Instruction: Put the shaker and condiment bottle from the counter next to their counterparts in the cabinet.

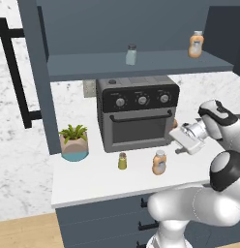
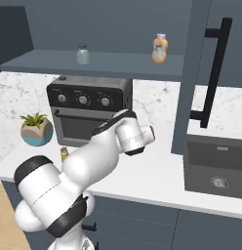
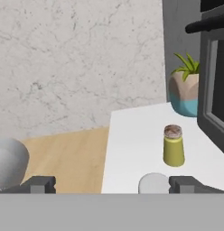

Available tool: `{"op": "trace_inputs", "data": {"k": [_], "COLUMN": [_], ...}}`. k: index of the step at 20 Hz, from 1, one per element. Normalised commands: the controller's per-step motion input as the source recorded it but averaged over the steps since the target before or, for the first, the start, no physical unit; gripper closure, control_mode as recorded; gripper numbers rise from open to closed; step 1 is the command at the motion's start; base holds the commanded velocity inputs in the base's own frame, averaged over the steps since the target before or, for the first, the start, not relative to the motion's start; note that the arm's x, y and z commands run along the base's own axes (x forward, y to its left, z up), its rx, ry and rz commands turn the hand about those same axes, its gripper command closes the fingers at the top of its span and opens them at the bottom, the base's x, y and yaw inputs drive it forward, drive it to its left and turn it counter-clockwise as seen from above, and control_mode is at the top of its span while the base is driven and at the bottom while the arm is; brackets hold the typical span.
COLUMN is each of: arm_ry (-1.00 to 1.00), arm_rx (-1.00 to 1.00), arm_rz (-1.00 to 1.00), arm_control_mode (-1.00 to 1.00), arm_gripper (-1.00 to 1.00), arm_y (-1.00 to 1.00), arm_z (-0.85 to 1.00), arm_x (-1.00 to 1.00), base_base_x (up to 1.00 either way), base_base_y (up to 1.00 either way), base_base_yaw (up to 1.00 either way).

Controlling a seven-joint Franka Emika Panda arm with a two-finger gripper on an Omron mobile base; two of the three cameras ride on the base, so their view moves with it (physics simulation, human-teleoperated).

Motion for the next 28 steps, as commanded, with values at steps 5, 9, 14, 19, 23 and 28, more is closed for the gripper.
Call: {"op": "trace_inputs", "data": {"k": [5,9,14,19,23,28], "arm_ry": [0.0,0.0,0.0,-0.04,-0.14,-0.11], "arm_rx": [0.0,0.0,0.0,0.0,0.0,0.0], "arm_rz": [-0.06,-0.01,0.0,0.0,0.0,0.0], "arm_control_mode": [-1.0,-1.0,-1.0,-1.0,-1.0,-1.0], "arm_gripper": [-1.0,-1.0,-1.0,-1.0,-1.0,-1.0], "arm_y": [0.12,0.07,0.08,0.0,-0.04,-0.03], "arm_z": [-0.04,-0.1,-0.27,-0.07,0.0,0.01], "arm_x": [0.01,0.06,0.0,0.09,0.02,0.12], "base_base_x": [0.0,0.0,0.0,0.0,0.0,0.0], "base_base_y": [0.0,0.0,0.0,0.0,0.0,0.0], "base_base_yaw": [0.0,0.0,0.0,0.0,0.0,0.0]}}
